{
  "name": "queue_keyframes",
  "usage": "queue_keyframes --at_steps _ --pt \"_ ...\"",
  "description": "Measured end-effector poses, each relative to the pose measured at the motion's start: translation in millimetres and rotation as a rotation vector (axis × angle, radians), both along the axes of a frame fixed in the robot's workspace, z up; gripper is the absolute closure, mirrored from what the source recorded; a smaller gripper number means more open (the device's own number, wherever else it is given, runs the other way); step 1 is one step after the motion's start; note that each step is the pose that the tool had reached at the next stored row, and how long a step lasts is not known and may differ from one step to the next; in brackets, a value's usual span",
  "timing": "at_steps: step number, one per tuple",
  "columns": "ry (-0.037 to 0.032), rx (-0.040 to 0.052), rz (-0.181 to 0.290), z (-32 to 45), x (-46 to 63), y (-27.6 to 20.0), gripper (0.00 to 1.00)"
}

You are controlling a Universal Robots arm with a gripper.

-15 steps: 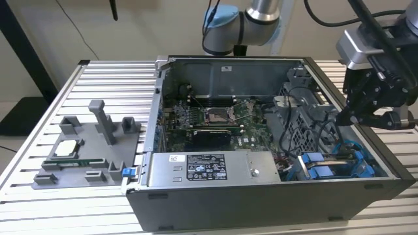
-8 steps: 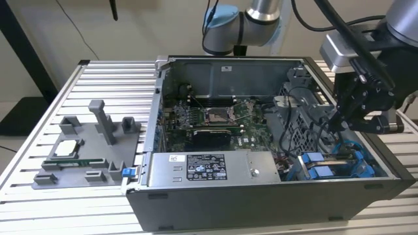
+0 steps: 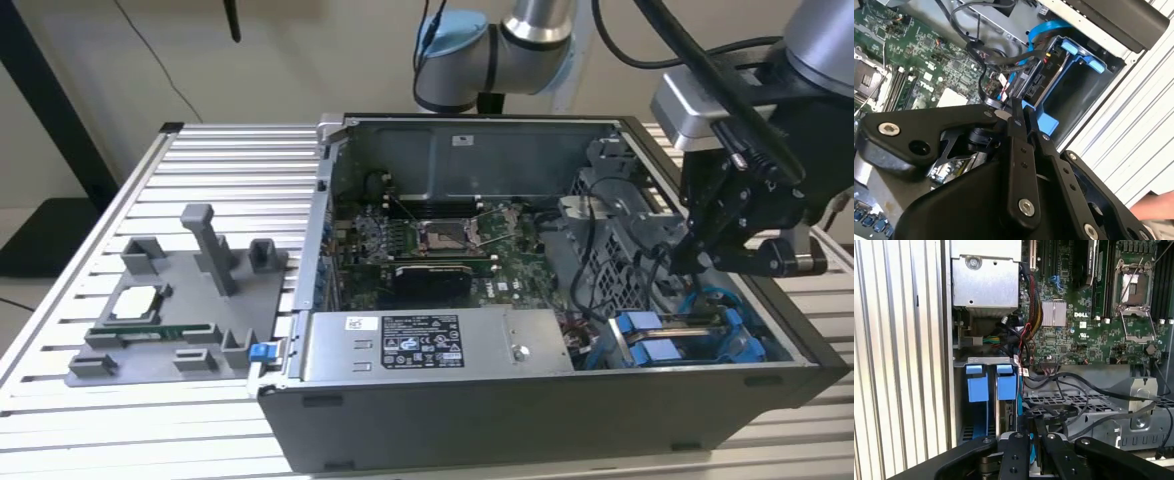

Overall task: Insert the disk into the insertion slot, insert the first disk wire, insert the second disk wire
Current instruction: 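Insert the second disk wire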

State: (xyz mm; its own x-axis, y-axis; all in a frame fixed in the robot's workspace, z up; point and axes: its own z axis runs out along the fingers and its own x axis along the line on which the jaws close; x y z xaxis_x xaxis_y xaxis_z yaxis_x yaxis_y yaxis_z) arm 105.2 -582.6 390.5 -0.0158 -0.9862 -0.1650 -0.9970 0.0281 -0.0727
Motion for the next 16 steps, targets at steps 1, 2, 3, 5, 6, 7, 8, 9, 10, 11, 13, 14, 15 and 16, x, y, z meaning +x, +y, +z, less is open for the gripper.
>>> queue_keyframes --at_steps 1,2,3,5,6,7,8,9,10,11,13,14,15,16 --pt "0.0000 -0.0002 0.000 0.0 0.0 0.0 1.00" --pt "0.0000 -0.0003 0.000 -0.3 0.0 0.1 1.00" --pt "0.0000 -0.0009 0.000 -0.6 0.0 0.1 1.00" --pt "0.0000 -0.0023 0.000 -1.2 0.0 0.0 1.00" --pt "0.0000 -0.0032 0.000 -1.8 0.0 0.1 1.00" --pt "0.0000 -0.0048 0.000 -2.6 0.0 0.0 1.00" --pt "0.0000 -0.0069 0.000 -3.5 0.0 0.0 1.00" --pt "0.0001 -0.0097 0.000 -4.4 0.0 0.0 1.00" --pt "0.0002 -0.0133 0.000 -5.2 0.0 0.0 1.00" --pt "0.0004 -0.0164 0.000 -6.0 0.0 0.0 1.00" --pt "0.0006 -0.0223 0.000 -7.9 0.0 0.0 1.00" --pt "0.0008 -0.0254 0.000 -8.7 0.0 0.0 1.00" --pt "0.0011 -0.0289 0.000 -9.6 0.0 0.0 1.00" --pt "0.0015 -0.0320 0.000 -10.4 0.0 0.0 1.00"
